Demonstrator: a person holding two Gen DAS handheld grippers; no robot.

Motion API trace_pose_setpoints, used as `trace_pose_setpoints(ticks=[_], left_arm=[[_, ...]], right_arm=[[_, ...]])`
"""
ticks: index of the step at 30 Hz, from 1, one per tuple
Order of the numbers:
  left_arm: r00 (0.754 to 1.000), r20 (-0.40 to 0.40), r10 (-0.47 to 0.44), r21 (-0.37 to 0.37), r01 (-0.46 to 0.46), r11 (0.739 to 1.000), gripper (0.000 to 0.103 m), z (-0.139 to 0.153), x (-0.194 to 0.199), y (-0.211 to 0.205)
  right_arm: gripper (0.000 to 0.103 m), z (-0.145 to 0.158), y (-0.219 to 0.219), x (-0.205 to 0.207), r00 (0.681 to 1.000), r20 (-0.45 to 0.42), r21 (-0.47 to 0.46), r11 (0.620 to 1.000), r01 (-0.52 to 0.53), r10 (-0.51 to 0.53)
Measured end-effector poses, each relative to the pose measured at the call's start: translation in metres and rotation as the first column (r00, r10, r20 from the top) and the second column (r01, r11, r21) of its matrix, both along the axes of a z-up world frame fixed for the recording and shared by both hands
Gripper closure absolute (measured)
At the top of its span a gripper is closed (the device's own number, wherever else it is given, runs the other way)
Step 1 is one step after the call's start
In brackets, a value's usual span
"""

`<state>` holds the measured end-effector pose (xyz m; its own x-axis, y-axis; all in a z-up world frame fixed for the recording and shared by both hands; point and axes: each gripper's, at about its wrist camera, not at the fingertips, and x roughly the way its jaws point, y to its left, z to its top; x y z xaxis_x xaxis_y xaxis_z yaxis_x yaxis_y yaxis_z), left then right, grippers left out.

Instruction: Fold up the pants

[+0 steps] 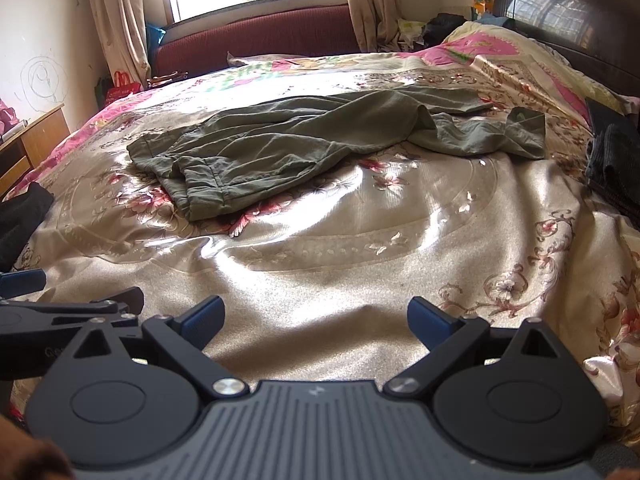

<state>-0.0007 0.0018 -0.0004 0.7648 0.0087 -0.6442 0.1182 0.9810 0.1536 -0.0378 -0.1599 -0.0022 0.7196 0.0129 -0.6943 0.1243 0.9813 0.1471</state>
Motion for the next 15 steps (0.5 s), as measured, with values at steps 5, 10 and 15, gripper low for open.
trace_pose_setpoints(ticks=[5,10,15], left_arm=[[1.000,-0.001,-0.001,0.003,0.001,1.000,0.000,-0.0001,-0.0001,-0.0002],[1.000,-0.002,0.000,0.008,0.000,1.000,0.000,-0.0003,0.0002,-0.0007],[1.000,-0.004,0.000,0.005,0.000,1.000,0.000,-0.0001,0.0003,-0.0005]], right_arm=[[0.005,0.0000,0.0000,0.0001,1.000,0.002,-0.004,1.000,0.000,0.000],[0.005,-0.0001,0.0000,0.0002,1.000,0.002,-0.004,1.000,0.000,0.000],[0.005,-0.0005,-0.0001,0.0000,1.000,0.001,-0.004,1.000,-0.001,0.001]])
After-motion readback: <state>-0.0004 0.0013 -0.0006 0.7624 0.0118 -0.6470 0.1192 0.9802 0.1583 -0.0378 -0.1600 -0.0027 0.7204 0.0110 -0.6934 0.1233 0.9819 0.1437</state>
